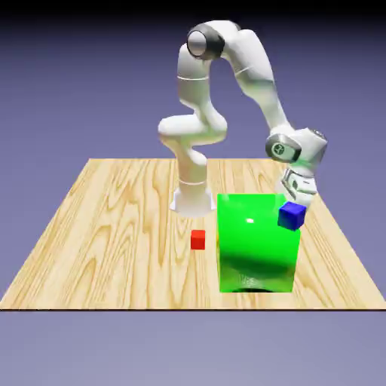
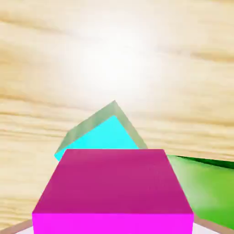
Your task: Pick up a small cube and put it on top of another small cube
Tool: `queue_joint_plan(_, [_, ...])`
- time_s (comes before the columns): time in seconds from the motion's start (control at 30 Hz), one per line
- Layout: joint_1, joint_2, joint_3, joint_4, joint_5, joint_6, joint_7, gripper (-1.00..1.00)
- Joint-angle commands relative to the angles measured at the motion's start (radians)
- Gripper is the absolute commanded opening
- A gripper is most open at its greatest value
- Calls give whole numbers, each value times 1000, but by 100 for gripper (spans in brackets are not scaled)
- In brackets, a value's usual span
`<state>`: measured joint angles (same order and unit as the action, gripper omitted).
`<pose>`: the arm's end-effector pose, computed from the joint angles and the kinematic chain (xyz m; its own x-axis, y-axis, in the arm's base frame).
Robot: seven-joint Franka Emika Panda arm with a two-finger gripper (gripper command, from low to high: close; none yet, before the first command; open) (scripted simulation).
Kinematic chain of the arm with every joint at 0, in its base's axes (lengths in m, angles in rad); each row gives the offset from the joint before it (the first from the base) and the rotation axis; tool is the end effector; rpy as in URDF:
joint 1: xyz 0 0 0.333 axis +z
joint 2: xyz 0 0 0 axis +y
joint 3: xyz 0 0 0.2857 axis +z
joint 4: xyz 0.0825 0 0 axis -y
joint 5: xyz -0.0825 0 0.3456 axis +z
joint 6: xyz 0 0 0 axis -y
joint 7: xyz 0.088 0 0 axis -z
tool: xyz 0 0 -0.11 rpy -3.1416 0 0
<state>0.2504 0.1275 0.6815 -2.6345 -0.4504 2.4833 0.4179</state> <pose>0.2188 0.3121 0.1966 0.6169 0.7641 -0.1885 0.7862 -0.5871 0.1931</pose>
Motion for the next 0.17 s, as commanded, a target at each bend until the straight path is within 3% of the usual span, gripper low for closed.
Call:
queue_joint_plan(0.0, [4, 31, -15, -2, -45, 20, 33, -100])
queue_joint_plan(0.03, [7, 50, -24, -3, -72, 32, 52, -100])
queue_joint_plan(0.07, [7, 50, -24, -3, -72, 32, 52, 100])
queue_joint_plan(0.13, [3, 19, -9, -1, -28, 12, 21, 100])
